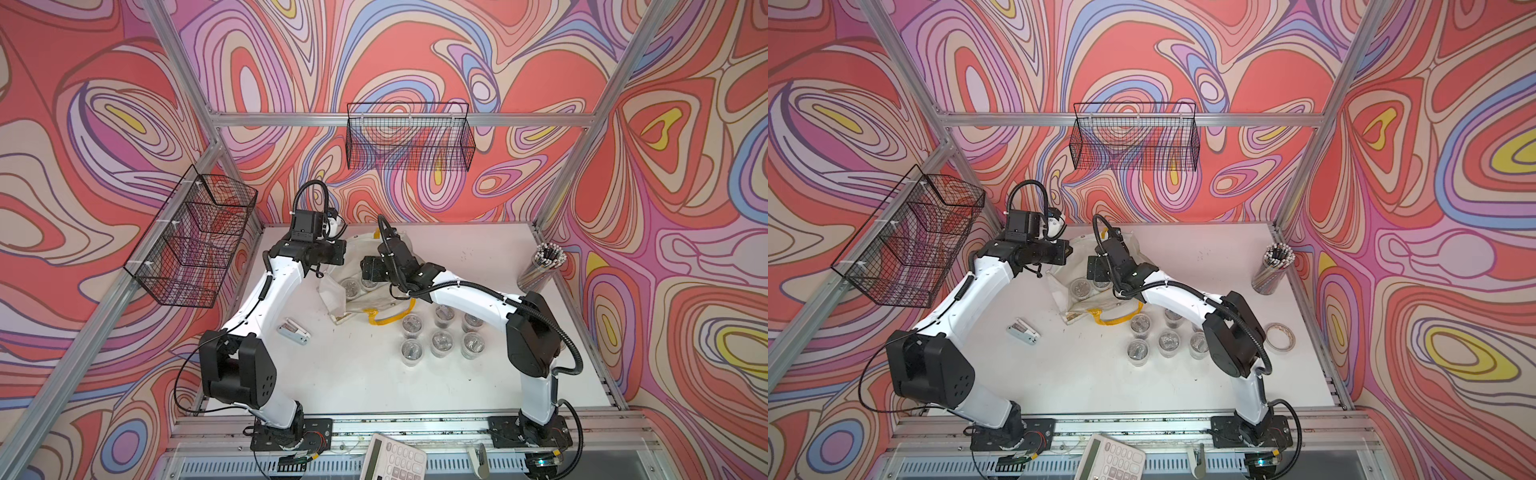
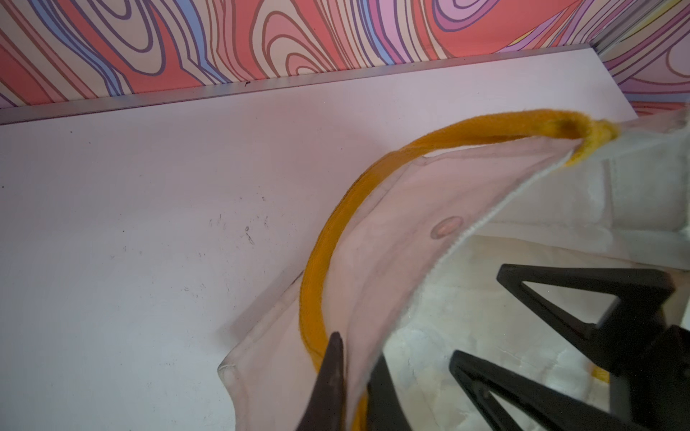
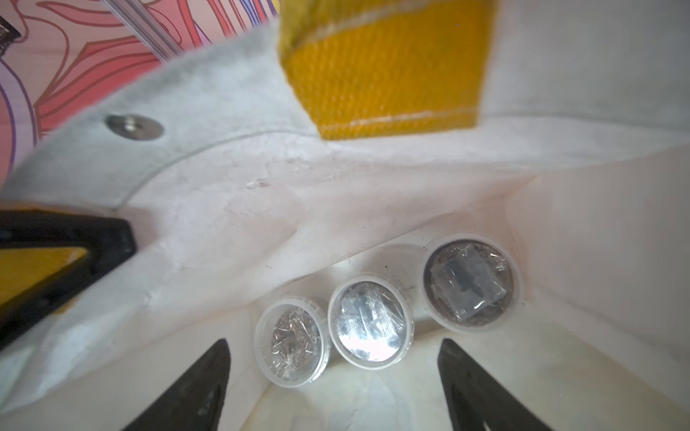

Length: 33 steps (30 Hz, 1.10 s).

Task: Take out the seed jars from the canvas bag
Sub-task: Adjust the canvas bag at the center of the board.

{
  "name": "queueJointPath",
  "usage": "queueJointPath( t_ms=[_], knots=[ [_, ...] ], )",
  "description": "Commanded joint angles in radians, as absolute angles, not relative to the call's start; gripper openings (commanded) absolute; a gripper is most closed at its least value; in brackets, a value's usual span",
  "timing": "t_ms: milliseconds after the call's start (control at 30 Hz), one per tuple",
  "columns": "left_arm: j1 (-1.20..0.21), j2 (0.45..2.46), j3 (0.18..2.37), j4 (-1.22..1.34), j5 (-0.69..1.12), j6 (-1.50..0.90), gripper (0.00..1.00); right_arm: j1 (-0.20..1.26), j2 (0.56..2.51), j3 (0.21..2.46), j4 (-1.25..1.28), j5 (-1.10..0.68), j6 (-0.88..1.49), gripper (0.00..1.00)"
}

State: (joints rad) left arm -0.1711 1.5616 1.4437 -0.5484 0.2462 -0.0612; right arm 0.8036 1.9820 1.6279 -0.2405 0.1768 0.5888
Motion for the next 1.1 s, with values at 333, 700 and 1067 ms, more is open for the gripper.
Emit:
queueJointPath(
  t_ms=[333, 700, 1067],
  knots=[
    [-0.171, 1.455, 1.327, -0.41, 0.322, -0.151, 0.0, 0.788, 2.048, 1.576, -0.181, 0.111, 0.676, 0.89],
    [-0.173, 1.443, 1.273, -0.364, 0.346, -0.176, 0.0, 0.828, 2.117, 1.588, -0.18, 0.136, 0.763, 0.89],
    [-0.173, 1.441, 1.261, -0.356, 0.373, -0.177, 0.0, 0.834, 2.191, 1.636, -0.185, 0.215, 0.808, 0.89]
  ],
)
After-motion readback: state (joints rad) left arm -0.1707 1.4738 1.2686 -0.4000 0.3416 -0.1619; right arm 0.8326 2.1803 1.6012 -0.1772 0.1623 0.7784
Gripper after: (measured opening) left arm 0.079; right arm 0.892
